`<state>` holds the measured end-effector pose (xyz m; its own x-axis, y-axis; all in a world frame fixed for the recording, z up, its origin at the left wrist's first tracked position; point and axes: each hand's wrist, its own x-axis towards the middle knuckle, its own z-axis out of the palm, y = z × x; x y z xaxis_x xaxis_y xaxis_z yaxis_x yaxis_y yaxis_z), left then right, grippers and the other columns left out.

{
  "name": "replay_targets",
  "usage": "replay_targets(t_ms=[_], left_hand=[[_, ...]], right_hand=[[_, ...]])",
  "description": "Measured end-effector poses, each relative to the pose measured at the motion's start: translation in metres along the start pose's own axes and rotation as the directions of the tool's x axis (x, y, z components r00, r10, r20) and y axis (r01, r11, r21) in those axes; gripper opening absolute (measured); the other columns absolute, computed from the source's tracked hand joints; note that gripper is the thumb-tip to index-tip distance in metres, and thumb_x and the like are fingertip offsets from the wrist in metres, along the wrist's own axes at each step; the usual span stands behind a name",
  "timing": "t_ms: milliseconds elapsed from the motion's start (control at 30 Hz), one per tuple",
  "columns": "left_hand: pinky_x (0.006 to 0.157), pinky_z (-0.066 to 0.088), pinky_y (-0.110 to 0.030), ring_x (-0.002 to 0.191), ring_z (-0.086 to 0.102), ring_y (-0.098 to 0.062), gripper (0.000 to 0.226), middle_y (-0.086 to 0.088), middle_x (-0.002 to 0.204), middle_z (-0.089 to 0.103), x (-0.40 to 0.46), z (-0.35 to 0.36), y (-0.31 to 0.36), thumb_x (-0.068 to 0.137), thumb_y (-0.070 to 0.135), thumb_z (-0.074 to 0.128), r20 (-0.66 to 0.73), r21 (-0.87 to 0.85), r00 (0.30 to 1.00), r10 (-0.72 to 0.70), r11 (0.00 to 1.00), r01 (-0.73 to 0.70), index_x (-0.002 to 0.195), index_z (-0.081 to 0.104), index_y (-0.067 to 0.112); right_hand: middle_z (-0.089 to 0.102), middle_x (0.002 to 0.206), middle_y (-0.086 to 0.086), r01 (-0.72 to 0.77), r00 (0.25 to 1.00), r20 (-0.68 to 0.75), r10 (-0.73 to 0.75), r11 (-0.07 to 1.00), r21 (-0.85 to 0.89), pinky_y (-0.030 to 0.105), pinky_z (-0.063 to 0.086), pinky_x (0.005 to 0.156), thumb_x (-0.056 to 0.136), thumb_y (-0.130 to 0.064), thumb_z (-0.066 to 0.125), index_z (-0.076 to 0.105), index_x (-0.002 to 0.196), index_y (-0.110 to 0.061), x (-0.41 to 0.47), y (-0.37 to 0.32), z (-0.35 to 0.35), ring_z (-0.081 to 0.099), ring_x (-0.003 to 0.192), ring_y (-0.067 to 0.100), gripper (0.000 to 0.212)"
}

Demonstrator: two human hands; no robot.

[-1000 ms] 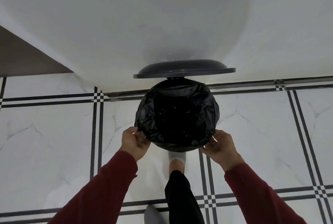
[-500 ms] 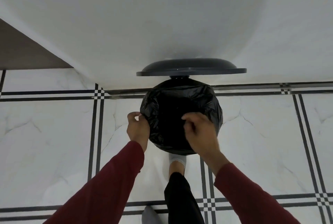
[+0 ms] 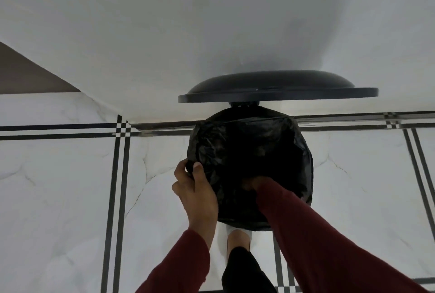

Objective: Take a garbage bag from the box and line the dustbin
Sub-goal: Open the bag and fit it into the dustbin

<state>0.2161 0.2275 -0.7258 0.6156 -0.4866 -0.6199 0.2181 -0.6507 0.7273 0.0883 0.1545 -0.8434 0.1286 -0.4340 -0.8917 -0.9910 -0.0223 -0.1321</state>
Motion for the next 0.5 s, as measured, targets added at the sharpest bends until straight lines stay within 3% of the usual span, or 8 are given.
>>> replay_targets(t_ms=[67,133,200,300,333,400,433,500], left_hand=[[0.104,0.049,-0.046,0.119,0.053,-0.025,0.034,-0.004,0.133,0.043,0.003,-0.001,-0.002,0.103,0.043,0.045,-0.012,-0.007,1.0,-0.001,1.0,0.001,0.136,0.048,0.035],[0.102,0.05,-0.046,0.115,0.055,-0.024,0.034,-0.004,0.131,0.047,0.007,-0.002,-0.001,0.103,0.045,0.044,-0.011,-0.011,1.0,-0.008,1.0,0.008,0.137,0.047,0.038],[0.096,0.051,-0.043,0.11,0.06,-0.021,0.032,-0.004,0.122,0.059,0.012,-0.005,-0.003,0.102,0.046,0.045,-0.013,0.022,1.0,0.004,1.0,-0.004,0.134,0.047,0.042],[0.086,0.048,-0.038,0.096,0.062,-0.013,0.029,-0.001,0.096,0.07,0.01,-0.015,0.0,0.103,0.042,0.045,0.015,0.101,1.0,0.022,0.995,-0.023,0.133,0.043,0.042],[0.085,0.048,-0.038,0.093,0.062,-0.012,0.027,0.0,0.09,0.07,0.007,-0.019,0.003,0.104,0.042,0.045,0.033,0.121,0.999,0.016,0.992,-0.02,0.13,0.043,0.042],[0.081,0.049,-0.039,0.09,0.063,-0.015,0.019,-0.001,0.086,0.068,0.004,-0.027,0.012,0.104,0.043,0.043,0.07,0.164,0.997,0.012,0.986,-0.023,0.123,0.046,0.041],[0.079,0.048,-0.038,0.09,0.063,-0.017,0.018,-0.002,0.088,0.068,0.005,-0.031,0.016,0.105,0.043,0.042,0.086,0.19,0.996,0.021,0.981,-0.037,0.121,0.048,0.04],[0.074,0.045,-0.034,0.09,0.063,-0.02,0.023,-0.008,0.105,0.065,0.006,-0.038,0.023,0.104,0.044,0.043,0.074,0.242,0.997,0.032,0.969,-0.049,0.122,0.052,0.034]], right_hand=[[0.027,0.166,0.015,-0.014,0.999,-0.032,0.014,1.0,-0.024,0.039,0.022,0.122,0.109,-0.032,0.042,0.029,0.159,-0.01,0.001,-0.002,0.007,0.027,0.153,0.032,0.056],[0.047,0.156,0.015,-0.037,0.991,-0.127,0.036,0.999,-0.004,0.041,0.036,0.115,0.109,-0.032,0.04,0.05,0.148,-0.01,0.0,-0.01,0.003,0.045,0.143,0.032,0.046],[0.053,0.15,0.018,0.017,0.998,-0.059,-0.016,1.0,0.025,0.038,0.038,0.112,0.11,-0.027,0.039,0.057,0.141,-0.005,-0.005,-0.017,-0.003,0.05,0.138,0.034,0.043],[0.043,0.156,0.026,0.081,0.991,0.098,-0.093,0.989,0.121,0.039,0.029,0.118,0.11,-0.014,0.035,0.047,0.147,0.005,-0.026,-0.025,-0.012,0.042,0.143,0.038,0.043],[0.047,0.153,0.025,0.097,0.994,0.036,-0.103,0.984,0.149,0.037,0.032,0.116,0.11,-0.013,0.036,0.05,0.146,0.003,-0.041,-0.027,-0.018,0.045,0.141,0.036,0.042],[0.065,0.136,0.018,0.221,0.947,-0.276,-0.165,0.958,0.183,0.031,0.043,0.106,0.103,-0.013,0.046,0.066,0.133,-0.005,-0.075,-0.027,-0.027,0.06,0.127,0.031,0.036],[0.073,0.123,0.011,0.327,0.861,-0.477,-0.176,0.91,0.254,0.026,0.047,0.101,0.097,-0.013,0.053,0.073,0.123,-0.011,-0.096,-0.025,-0.028,0.068,0.116,0.026,0.032],[0.078,0.102,-0.001,0.518,0.597,-0.795,-0.108,0.808,0.279,0.011,0.048,0.09,0.087,-0.011,0.063,0.079,0.105,-0.017,-0.139,-0.009,-0.033,0.072,0.094,0.013,0.025]])
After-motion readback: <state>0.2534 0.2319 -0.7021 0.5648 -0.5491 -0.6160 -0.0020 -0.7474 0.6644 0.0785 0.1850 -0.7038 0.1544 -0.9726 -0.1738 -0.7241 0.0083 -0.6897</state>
